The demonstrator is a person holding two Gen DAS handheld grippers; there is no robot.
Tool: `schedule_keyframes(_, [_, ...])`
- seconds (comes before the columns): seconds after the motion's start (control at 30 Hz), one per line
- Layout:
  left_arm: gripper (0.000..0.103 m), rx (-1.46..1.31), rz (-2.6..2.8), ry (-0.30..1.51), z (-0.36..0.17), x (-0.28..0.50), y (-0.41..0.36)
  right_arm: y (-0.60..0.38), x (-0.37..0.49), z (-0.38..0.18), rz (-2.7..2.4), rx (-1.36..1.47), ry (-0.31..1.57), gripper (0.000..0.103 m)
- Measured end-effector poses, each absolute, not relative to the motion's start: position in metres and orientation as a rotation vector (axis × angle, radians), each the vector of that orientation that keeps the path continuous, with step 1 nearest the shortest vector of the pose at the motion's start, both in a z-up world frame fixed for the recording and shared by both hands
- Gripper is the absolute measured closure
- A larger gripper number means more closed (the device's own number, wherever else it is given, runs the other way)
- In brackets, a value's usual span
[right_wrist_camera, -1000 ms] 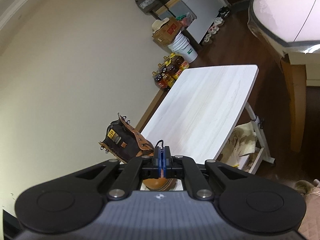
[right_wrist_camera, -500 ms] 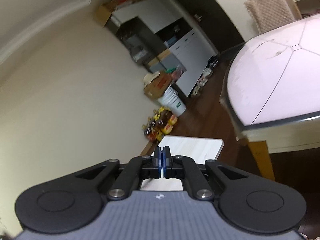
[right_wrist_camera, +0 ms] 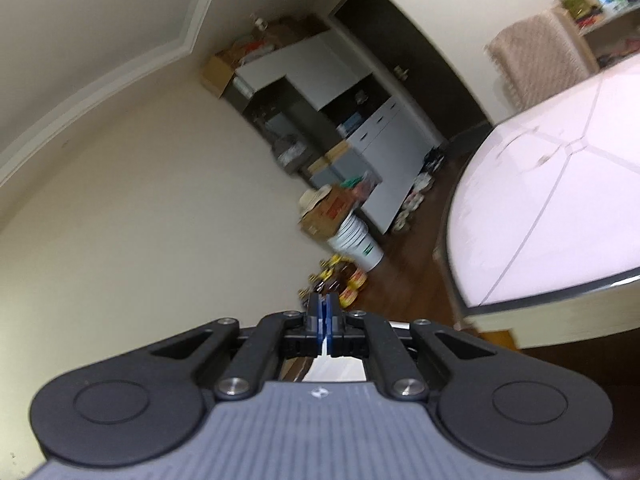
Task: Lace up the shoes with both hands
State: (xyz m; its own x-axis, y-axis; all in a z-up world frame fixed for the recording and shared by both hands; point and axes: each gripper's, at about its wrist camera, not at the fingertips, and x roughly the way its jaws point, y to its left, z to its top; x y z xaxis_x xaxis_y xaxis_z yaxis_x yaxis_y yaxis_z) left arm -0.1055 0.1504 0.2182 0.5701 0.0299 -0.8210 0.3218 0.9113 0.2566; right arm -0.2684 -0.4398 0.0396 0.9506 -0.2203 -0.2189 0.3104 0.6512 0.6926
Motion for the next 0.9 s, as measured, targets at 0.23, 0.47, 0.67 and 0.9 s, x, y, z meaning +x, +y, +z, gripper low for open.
schedule_keyframes(0.23, [0.101, 0.318, -0.406, 1.036, 0.221, -0.157, 0.120, -0.440, -0.315, 0.060, -0.359, 0.752, 0.081, 0.101])
schedule_keyframes(0.47, [0.101, 0.162, -0.550, 1.022, 0.221, -0.176, 0.087, -0.436, -0.345, 0.065, -0.307, 0.793, 0.092, 0.101])
schedule_keyframes(0.67, [0.101, -0.098, -0.591, 1.093, 0.214, -0.178, 0.086, -0.419, -0.346, 0.040, -0.195, 0.915, 0.182, 0.101])
schedule_keyframes(0.9, [0.101, -0.193, -0.657, 1.125, 0.198, -0.177, 0.062, -0.393, -0.351, -0.026, -0.069, 1.164, 0.349, 0.101])
